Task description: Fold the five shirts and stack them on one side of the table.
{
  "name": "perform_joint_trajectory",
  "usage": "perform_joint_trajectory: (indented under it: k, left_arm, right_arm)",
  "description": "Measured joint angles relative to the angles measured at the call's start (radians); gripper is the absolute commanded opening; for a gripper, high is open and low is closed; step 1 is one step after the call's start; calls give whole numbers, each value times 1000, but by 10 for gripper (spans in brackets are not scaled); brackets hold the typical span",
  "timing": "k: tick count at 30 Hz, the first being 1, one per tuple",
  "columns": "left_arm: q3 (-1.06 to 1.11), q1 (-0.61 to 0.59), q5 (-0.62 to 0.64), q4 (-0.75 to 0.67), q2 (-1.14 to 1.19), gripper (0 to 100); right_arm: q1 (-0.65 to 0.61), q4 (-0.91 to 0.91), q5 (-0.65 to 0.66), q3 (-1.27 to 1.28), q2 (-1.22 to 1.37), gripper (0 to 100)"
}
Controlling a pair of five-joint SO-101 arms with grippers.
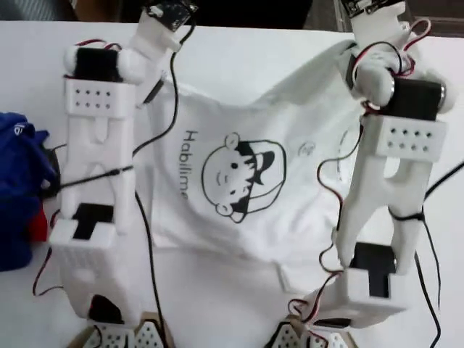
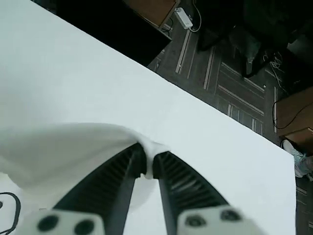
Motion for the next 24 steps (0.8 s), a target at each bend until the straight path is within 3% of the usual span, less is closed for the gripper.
perform_joint_trajectory:
  k: [11,24]
  left_arm:
    - [-11,-26,-26,-176,172,24]
    - [-57,-91,-26,-210,239,24]
  right_arm:
    - [9,-207,52,2,198,19]
    - [8,-302,78,2,295,19]
